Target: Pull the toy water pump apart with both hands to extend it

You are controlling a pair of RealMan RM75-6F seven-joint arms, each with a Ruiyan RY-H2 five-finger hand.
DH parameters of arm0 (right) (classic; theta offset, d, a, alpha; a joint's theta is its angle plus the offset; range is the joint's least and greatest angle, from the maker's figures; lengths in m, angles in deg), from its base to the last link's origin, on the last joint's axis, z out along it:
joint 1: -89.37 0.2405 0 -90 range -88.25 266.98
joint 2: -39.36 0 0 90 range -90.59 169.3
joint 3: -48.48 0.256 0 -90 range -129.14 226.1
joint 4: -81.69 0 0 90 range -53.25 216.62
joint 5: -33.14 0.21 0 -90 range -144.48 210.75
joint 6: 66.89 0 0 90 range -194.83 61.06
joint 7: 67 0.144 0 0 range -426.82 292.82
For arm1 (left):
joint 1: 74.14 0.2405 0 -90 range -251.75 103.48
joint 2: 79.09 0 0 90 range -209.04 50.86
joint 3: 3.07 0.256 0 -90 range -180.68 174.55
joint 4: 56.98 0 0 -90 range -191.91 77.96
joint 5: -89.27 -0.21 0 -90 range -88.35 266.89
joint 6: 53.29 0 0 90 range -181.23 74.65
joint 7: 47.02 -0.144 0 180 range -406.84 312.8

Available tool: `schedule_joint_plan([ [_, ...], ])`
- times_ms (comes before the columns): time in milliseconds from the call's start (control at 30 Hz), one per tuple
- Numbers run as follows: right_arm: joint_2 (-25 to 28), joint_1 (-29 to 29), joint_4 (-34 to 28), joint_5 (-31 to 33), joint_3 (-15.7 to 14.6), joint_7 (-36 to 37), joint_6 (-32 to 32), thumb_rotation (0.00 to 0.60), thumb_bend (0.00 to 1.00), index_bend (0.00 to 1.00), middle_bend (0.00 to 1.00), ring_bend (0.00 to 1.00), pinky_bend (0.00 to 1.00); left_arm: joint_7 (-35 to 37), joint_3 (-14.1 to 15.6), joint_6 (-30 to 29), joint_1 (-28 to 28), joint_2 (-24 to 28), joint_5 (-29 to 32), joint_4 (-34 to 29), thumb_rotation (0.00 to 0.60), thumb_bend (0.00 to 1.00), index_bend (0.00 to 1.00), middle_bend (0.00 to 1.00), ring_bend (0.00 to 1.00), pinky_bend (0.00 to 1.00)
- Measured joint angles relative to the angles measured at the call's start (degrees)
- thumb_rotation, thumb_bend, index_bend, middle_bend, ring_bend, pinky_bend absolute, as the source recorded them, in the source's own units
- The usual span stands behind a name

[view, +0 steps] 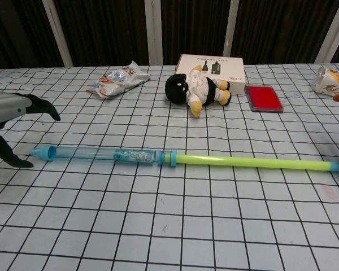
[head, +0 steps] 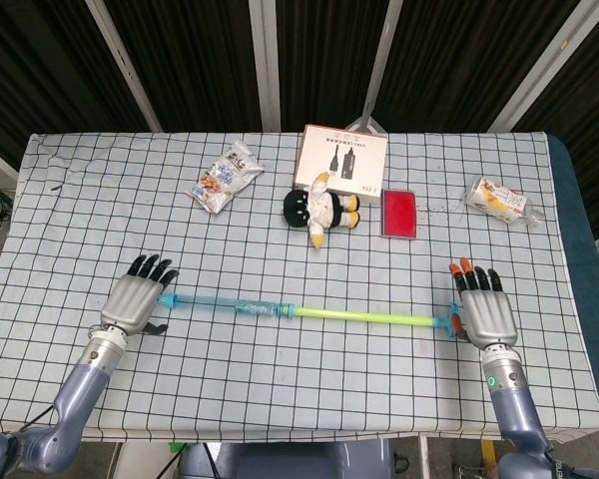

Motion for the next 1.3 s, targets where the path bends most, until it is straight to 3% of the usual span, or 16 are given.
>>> schedule_joint_plan([
  [200,1.20,-0.36,-0.65,1.22,0.21,0.04,0.54,0.600,0.47,0.00,0.00,0.00,0.00,1.84,0.31,-0.29,0.92,1.54,-0.49,-1.52,0.600,0.17,0.17,0.05,0.00,0.00],
  [300,1.85,-0.82,-0.93,0.00,-0.16,0.90,0.66,0.600,0.30,0.00,0.00,0.00,0.00,3.98,0.51,-1.01,1.91,2.67,-1.75,-2.79,0.600,0.17,0.16,0.04,0.00,0.00],
  [400,2.64,-1.72,-1.27,-2.29,-0.85,2.55,1.11,0.600,0.22,0.00,0.00,0.00,0.00,6.97,1.01,-2.41,3.51,4.04,-4.08,-4.28,0.600,0.17,0.13,0.02,0.00,0.00],
  [733,6.45,-7.88,-1.61,-15.73,-5.41,11.50,6.53,0.600,0.20,0.00,0.00,0.00,0.00,14.96,6.91,-11.30,11.78,10.09,-17.61,-8.40,0.600,0.16,0.02,0.00,0.00,0.00],
  [1000,8.03,-15.79,5.02,-29.86,-9.53,21.96,19.06,0.600,0.20,0.00,0.00,0.00,0.00,25.06,12.34,-26.04,21.49,13.16,-32.72,-2.78,0.600,0.16,0.01,0.00,0.00,0.00],
  [1167,8.57,-20.92,10.56,-33.60,-10.52,28.84,25.74,0.600,0.20,0.00,0.00,0.00,0.00,33.18,13.27,-33.36,26.60,14.47,-35.18,2.30,0.600,0.16,0.01,0.00,0.00,0.00],
  [1300,8.79,-22.37,12.40,-34.97,-10.45,32.68,27.20,0.600,0.20,0.00,0.00,0.00,0.00,35.28,13.29,-34.34,29.37,15.07,-34.66,6.18,0.600,0.16,0.01,0.00,0.00,0.00],
])
